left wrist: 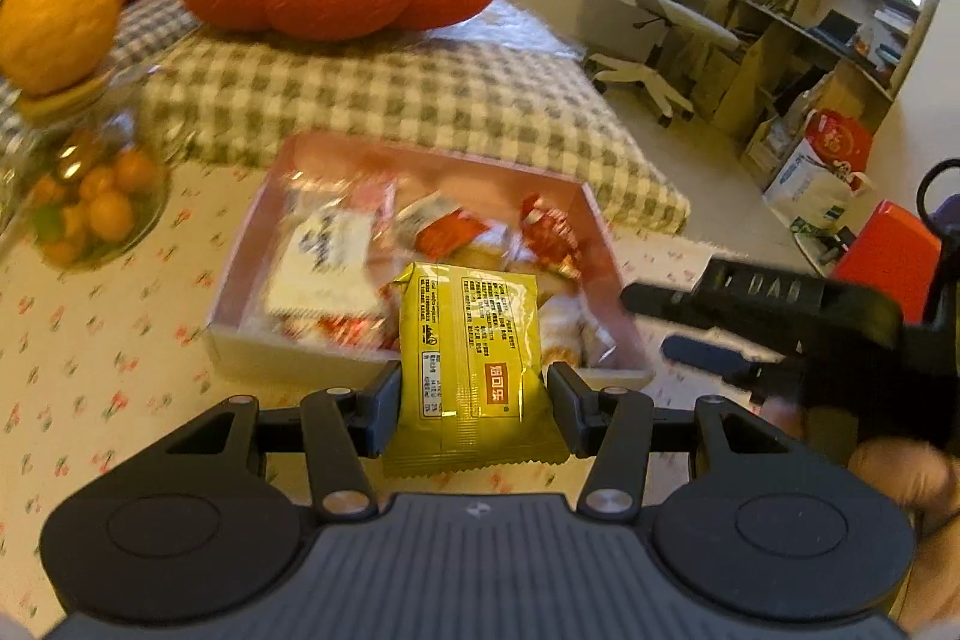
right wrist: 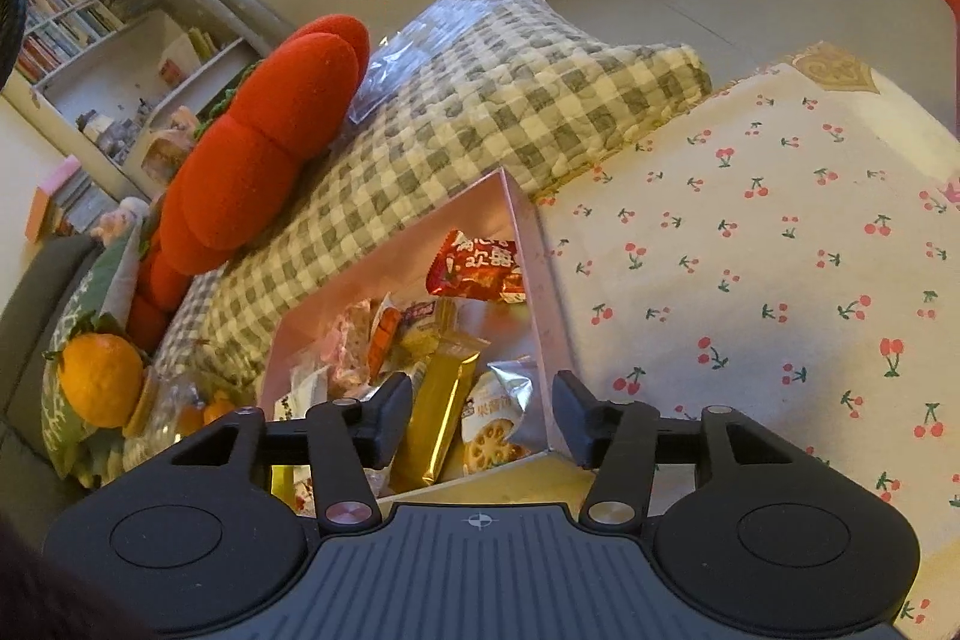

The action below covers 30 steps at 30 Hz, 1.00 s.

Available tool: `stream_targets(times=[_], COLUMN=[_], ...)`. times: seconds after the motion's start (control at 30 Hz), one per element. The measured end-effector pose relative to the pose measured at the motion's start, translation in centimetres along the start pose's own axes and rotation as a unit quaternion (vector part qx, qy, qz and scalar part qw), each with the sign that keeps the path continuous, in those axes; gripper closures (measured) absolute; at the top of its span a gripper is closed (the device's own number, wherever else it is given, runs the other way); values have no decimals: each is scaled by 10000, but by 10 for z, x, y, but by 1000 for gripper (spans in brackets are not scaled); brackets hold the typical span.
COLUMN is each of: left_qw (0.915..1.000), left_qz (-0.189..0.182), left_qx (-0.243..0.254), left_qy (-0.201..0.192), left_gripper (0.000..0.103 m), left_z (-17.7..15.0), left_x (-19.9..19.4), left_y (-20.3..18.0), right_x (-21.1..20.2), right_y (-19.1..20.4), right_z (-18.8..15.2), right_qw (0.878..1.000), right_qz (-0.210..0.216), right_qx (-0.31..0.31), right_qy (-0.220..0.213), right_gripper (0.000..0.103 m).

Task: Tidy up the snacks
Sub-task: 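Carry the yellow pack and silver foil packet over the silver box, then open the left tool in the box while the right tool releases the foil packet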

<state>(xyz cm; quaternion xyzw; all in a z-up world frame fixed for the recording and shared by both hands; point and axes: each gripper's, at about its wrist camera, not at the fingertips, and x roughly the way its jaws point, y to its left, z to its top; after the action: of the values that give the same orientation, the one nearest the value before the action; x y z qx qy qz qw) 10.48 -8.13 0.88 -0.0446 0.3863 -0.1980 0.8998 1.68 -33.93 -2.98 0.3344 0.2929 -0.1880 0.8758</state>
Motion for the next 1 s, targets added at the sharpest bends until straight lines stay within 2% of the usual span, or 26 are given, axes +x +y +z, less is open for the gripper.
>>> stream_targets(times=[0.13, 0.57, 1.0], left_qw=[9999, 9992, 9981], left_qz=[49, 278, 361], left_qx=[161, 285, 486], left_qy=[-33, 10, -76], left_gripper=[55, 55, 53], left_z=[7, 20, 27], left_x=[21, 64, 87], left_y=[-12, -20, -19], right_x=[-1, -3, 0], right_y=[-1, -10, -10], right_z=[-1, 2, 3], right_qw=[10000, 9998, 9997], right_qz=[-78, -200, -251], right_qx=[-21, 58, 44], right_qy=[-33, -49, -25], right_gripper=[43, 36, 36])
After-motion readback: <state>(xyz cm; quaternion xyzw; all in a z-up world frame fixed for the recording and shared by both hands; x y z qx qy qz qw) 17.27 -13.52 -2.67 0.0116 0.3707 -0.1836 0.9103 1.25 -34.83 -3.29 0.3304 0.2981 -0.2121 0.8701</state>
